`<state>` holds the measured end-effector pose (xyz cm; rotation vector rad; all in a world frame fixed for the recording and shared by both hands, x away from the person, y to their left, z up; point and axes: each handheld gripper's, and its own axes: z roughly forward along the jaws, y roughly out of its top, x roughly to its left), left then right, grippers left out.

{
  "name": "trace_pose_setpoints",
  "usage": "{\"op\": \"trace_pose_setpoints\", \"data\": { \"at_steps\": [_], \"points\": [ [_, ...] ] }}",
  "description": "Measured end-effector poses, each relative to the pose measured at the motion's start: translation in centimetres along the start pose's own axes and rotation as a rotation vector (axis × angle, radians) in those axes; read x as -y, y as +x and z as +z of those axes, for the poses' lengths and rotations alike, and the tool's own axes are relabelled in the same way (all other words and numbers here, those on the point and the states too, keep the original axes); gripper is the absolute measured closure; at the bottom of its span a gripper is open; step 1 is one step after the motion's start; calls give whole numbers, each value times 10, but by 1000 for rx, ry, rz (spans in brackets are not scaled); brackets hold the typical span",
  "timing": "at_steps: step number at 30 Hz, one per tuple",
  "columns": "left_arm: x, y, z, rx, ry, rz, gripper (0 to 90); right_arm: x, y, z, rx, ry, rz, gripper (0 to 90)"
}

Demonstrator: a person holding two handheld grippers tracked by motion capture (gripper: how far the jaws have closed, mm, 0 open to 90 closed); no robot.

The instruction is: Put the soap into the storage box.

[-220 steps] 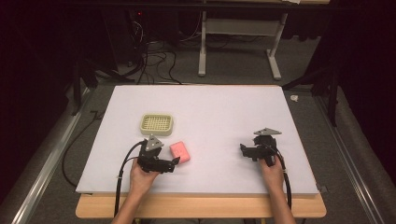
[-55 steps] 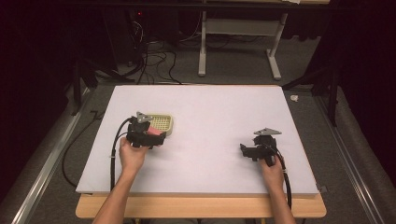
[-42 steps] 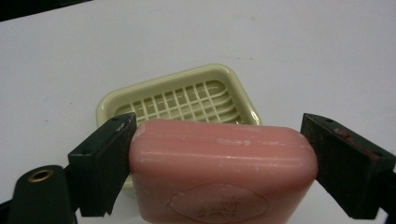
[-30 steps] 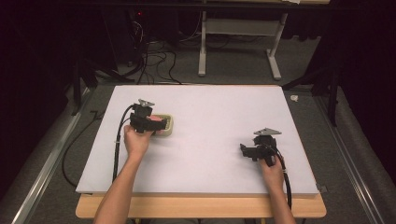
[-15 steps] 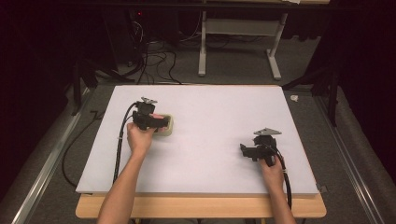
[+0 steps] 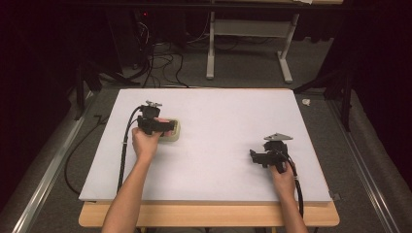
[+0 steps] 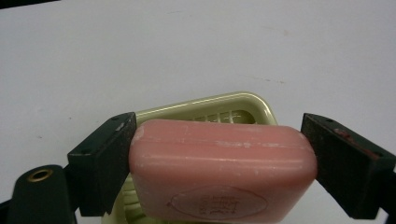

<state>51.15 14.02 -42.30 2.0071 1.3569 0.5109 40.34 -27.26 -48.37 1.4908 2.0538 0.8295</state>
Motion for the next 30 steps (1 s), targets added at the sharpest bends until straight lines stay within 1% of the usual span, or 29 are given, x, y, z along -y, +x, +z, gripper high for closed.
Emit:
{"op": "trace_pose_setpoints", "data": {
  "at_steps": [2, 4, 6, 7, 9, 11, 13, 14, 15, 18, 21, 25, 30],
  "points": [
    [0, 1, 1, -1, -1, -9, 137, 0, 0, 0, 0, 0, 0, 146],
    [0, 1, 2, -10, -4, -9, 137, 0, 0, 0, 0, 0, 2, 146],
    [0, 0, 3, -35, -3, -4, 136, 0, 0, 0, 0, 0, 2, 146],
    [0, 0, 4, -49, -1, 2, 135, 0, 0, 0, 0, 0, 2, 146],
    [0, -1, 2, -51, -11, 24, 123, 0, 0, 0, 0, 0, 0, 146],
    [0, -2, 1, -56, -15, 35, 104, 0, 0, 0, 0, 0, 2, 146],
    [0, -2, 1, -55, -13, 37, 101, 0, 0, 0, 0, 0, 2, 146],
    [1, -1, 3, -55, 3, 36, 99, 0, 0, 0, 0, 0, 0, 146],
    [2, -1, 3, -58, 8, 38, 98, 0, 0, 0, 0, 0, 0, 146],
    [3, -3, 5, -63, 18, 52, 97, 0, 0, 0, 0, 0, 0, 146],
    [3, -6, 4, -60, 11, 58, 98, 0, 0, 0, 0, 0, 0, 146],
    [3, -10, -1, -54, -4, 76, 99, 0, 0, 0, 0, 0, 0, 146],
    [6, -11, -9, -38, -33, 80, 108, 0, 0, 0, 0, 0, 0, 146]
  ]
}}
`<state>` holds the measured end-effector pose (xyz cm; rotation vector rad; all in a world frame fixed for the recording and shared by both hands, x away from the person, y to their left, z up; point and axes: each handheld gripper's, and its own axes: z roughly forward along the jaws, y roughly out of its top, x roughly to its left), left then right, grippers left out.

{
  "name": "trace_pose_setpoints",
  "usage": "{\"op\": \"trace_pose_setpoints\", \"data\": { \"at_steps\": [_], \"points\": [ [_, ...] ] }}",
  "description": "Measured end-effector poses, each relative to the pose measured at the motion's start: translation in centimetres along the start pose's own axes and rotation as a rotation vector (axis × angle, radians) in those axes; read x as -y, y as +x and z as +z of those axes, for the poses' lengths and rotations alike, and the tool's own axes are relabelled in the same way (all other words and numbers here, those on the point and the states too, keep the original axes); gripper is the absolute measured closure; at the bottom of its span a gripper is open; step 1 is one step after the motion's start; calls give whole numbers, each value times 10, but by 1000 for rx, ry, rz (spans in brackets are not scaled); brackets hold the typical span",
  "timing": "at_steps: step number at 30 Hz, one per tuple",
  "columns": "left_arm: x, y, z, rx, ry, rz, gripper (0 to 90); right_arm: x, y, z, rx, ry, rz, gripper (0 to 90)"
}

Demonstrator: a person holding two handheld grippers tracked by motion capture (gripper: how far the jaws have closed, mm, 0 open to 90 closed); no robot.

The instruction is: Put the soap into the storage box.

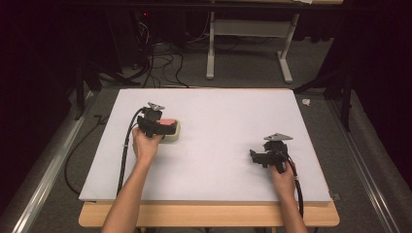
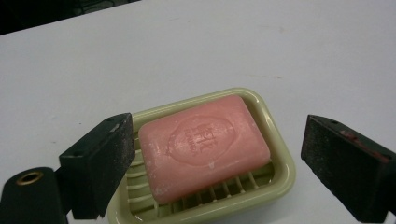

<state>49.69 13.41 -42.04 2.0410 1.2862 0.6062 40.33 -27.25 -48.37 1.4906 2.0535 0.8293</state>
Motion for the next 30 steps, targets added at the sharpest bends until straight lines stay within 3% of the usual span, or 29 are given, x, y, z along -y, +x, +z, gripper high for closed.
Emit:
{"op": "trace_pose_setpoints", "data": {
  "at_steps": [9, 30],
  "points": [
    [5, 1, -14, 12, -20, 21, 113, 0, 0, 0, 0, -1, -2, 146],
    [25, 1, -40, 61, -76, 15, 119, 0, 0, 0, 0, 0, -1, 146]
  ]
}}
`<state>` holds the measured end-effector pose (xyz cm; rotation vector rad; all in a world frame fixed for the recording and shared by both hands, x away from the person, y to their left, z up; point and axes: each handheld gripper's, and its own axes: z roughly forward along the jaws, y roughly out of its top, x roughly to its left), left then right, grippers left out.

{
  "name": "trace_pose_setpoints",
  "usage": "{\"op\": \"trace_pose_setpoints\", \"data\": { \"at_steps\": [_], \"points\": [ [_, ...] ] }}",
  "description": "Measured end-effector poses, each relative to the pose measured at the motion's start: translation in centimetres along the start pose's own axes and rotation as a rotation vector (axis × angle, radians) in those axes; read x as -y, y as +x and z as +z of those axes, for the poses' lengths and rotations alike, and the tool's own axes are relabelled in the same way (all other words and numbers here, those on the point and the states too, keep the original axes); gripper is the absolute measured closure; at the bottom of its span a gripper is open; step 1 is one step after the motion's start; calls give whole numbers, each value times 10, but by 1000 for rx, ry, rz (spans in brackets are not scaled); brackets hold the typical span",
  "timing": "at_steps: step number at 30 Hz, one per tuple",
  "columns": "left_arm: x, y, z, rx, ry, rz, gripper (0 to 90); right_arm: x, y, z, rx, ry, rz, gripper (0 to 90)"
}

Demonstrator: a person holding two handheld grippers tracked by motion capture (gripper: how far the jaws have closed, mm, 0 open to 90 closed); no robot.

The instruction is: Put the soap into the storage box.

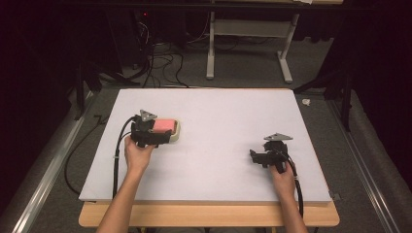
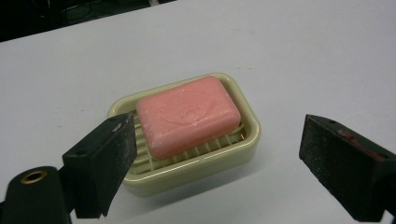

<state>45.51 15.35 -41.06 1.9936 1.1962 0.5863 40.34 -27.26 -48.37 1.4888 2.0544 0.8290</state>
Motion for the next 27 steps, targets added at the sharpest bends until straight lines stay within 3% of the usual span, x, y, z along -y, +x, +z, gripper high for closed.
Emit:
{"op": "trace_pose_setpoints", "data": {
  "at_steps": [27],
  "points": [
    [21, -1, -31, 50, -68, -39, 120, 0, 0, 0, 0, 0, 0, 146]
  ]
}}
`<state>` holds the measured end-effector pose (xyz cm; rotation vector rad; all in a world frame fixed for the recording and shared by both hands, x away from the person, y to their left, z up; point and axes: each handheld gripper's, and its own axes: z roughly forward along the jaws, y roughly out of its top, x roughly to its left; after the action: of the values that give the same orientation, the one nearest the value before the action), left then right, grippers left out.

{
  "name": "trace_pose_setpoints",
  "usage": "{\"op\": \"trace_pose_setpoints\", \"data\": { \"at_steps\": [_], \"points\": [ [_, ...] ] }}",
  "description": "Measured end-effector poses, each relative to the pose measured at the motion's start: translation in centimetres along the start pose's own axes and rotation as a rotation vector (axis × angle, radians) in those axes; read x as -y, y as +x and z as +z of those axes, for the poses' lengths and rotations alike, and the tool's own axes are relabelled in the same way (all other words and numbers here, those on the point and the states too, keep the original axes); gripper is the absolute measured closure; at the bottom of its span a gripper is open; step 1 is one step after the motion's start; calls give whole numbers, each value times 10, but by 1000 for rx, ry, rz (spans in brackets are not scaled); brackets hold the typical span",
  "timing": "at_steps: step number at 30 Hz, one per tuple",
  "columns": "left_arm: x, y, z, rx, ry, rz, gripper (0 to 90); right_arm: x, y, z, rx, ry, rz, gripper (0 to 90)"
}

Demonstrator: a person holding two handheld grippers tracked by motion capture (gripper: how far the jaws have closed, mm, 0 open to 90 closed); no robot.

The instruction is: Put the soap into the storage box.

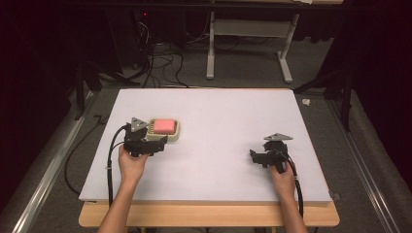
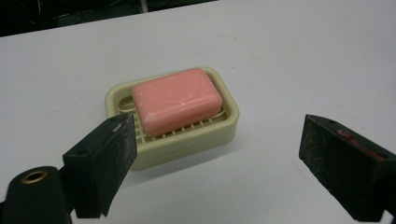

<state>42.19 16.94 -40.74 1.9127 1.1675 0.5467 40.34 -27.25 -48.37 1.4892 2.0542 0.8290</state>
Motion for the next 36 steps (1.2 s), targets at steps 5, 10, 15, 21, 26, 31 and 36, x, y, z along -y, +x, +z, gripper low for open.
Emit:
{"op": "trace_pose_setpoints", "data": {
  "at_steps": [5, 10, 15, 21, 26, 31, 36],
  "points": [
    [4, 0, -3, 6, 2, 1, 120, 0, 0, 0, 1, -1, -1, 146],
    [7, -1, -7, 15, -5, -3, 120, 0, 0, 0, 0, -1, -1, 146],
    [9, -3, -11, 23, -8, 3, 120, 0, 0, 0, 1, -1, -1, 146],
    [13, -6, -13, 33, -11, -1, 120, 0, 0, 0, 0, -1, -1, 146],
    [15, -9, -15, 41, -9, 6, 119, 0, 0, 0, 0, -1, -1, 146],
    [17, -13, -16, 54, -2, 12, 120, 0, 0, 0, 0, -1, -1, 146],
    [18, -17, -18, 66, -2, 22, 119, 0, 0, 0, 0, -1, -1, 146]
  ]
}}
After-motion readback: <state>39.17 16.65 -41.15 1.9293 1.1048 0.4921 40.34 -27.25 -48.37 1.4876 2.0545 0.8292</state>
